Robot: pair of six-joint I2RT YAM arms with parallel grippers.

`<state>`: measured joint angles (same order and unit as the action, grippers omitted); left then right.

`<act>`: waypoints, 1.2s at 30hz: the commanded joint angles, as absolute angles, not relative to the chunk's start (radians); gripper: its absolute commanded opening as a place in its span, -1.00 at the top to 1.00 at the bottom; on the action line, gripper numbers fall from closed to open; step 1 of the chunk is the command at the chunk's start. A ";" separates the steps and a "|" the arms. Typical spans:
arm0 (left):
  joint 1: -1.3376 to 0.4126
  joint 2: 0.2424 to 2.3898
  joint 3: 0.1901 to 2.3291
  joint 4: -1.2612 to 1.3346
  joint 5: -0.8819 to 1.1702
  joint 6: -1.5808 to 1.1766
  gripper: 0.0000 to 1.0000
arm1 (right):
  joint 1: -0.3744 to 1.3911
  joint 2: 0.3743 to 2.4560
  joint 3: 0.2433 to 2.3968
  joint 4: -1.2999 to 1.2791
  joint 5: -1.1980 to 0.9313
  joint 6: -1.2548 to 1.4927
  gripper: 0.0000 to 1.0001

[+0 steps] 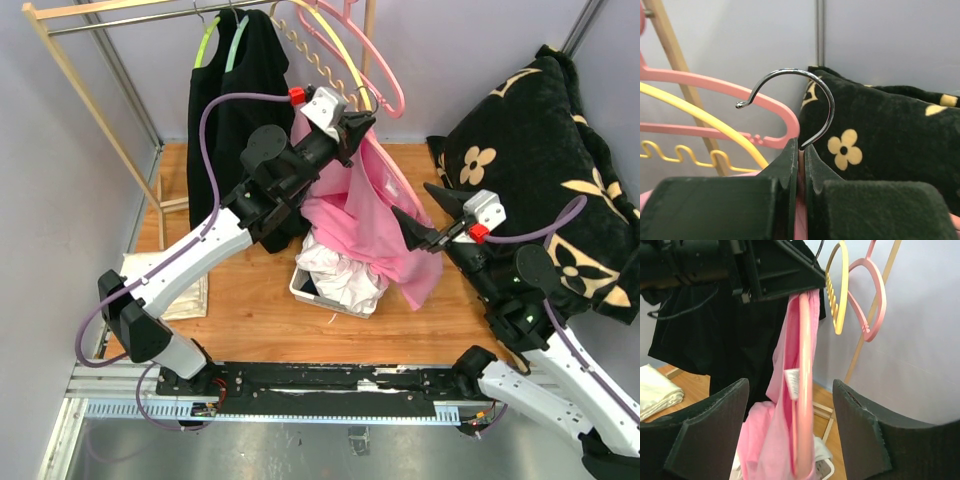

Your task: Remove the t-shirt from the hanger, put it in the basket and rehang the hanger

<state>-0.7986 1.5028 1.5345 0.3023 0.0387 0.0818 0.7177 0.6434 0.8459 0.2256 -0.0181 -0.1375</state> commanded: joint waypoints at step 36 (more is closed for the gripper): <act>-0.726 1.477 1.831 0.197 -0.002 0.044 0.99 | 0.734 0.418 0.671 0.013 0.236 -0.112 0.26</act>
